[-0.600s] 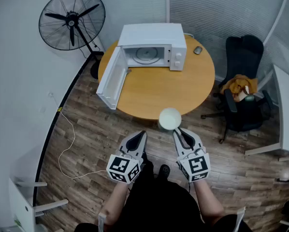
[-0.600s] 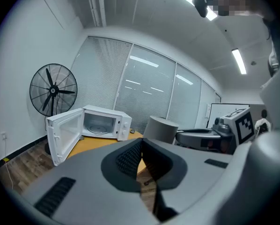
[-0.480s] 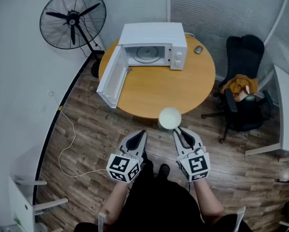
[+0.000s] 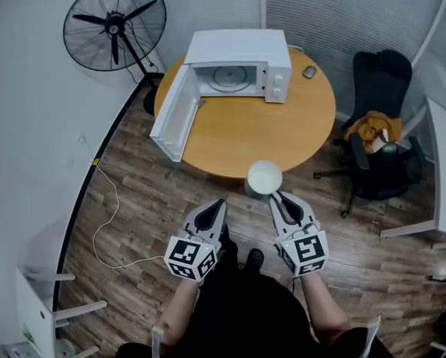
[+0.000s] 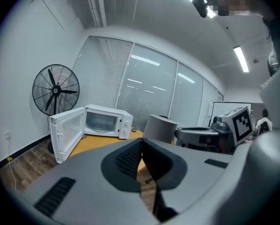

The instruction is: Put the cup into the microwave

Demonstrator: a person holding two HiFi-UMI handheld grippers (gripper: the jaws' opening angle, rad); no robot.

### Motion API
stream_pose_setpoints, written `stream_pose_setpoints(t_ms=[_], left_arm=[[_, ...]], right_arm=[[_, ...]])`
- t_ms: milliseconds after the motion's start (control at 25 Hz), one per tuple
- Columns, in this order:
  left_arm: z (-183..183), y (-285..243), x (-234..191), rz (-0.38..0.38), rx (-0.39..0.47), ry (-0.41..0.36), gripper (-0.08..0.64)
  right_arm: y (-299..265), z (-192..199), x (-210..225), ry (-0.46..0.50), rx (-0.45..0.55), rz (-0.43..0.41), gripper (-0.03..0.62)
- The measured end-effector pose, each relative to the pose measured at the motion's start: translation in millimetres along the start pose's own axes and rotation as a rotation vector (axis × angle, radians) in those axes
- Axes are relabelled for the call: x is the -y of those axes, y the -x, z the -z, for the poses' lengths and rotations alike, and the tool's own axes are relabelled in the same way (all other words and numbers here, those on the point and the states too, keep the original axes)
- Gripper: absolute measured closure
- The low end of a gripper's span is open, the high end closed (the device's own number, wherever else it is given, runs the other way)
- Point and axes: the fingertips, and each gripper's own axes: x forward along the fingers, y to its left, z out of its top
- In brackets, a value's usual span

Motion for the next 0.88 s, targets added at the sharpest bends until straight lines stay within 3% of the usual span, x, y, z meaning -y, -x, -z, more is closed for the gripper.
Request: stream_pose_setpoints(t_ms=[880], left_arm=[[-36.9,-65.6,-93.9,0.08,-0.005,-0.01,0.565]], right_arm=[[-100.0,-28.0,26.3,-0.001,-0.02,0.098,0.535]])
